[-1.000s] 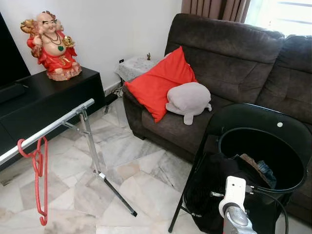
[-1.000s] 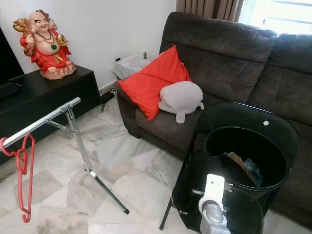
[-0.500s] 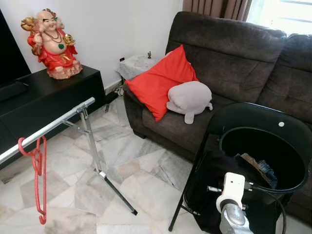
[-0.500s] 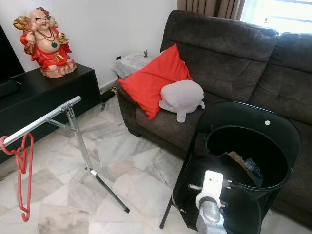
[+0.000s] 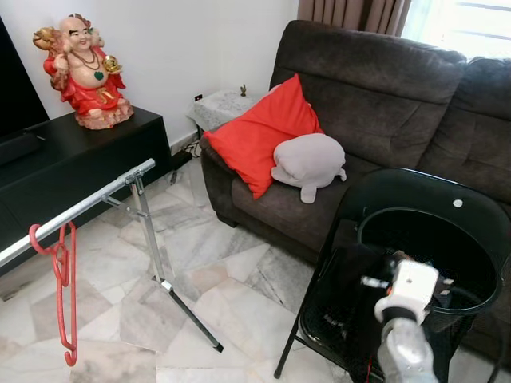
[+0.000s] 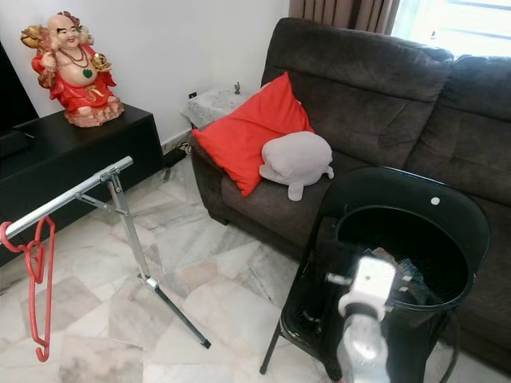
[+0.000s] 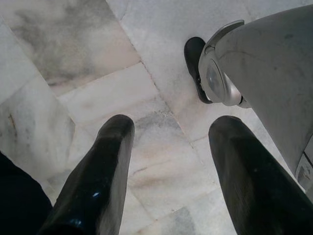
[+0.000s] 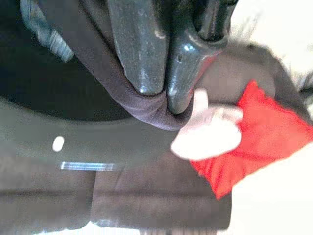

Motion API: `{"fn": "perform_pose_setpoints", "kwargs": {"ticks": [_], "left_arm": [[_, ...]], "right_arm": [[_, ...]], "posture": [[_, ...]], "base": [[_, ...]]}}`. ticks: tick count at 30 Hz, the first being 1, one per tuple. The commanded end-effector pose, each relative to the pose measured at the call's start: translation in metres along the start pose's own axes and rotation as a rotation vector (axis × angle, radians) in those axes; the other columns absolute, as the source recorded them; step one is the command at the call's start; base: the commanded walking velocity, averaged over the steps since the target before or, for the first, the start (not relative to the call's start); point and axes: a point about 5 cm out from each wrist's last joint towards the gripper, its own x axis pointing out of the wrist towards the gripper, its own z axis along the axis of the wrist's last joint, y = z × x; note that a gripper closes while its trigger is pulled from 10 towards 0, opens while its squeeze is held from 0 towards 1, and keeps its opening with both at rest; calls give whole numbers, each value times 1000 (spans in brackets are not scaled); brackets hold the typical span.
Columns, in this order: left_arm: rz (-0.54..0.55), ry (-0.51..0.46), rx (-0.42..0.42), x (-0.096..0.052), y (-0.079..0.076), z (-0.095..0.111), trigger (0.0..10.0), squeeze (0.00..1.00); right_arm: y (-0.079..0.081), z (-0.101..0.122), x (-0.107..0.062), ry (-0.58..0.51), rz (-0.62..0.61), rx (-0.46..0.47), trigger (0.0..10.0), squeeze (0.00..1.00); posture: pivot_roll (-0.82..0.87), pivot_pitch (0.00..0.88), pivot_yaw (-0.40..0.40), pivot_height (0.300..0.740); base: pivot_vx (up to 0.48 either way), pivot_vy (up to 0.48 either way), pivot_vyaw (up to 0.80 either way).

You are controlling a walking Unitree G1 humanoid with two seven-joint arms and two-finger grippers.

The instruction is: Hang hanger

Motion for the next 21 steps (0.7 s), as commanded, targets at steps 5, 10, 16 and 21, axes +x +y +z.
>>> {"fn": "perform_pose_setpoints", "kwargs": {"ticks": [5, 10, 16, 21], "left_arm": [[0, 7, -12, 0, 0, -2, 10000, 0], [1, 7, -12, 0, 0, -2, 10000, 0], [2, 7, -13, 0, 1, -1, 10000, 0], [1, 7, -12, 0, 1, -1, 10000, 0]], "right_arm": [[-14, 51, 21, -135, -42, 17, 0, 0], [-36, 81, 38, -197, -103, 32, 0, 0], [-63, 111, 53, -264, -179, -1, 0, 0], [-81, 116, 59, -242, -238, -47, 0, 0]], "posture": [[70, 0, 10, 740], [62, 0, 16, 740], [60, 0, 18, 740], [61, 0, 19, 740]], "base": [[0, 0, 0], [0, 0, 0], [0, 0, 0], [0, 0, 0]]}}
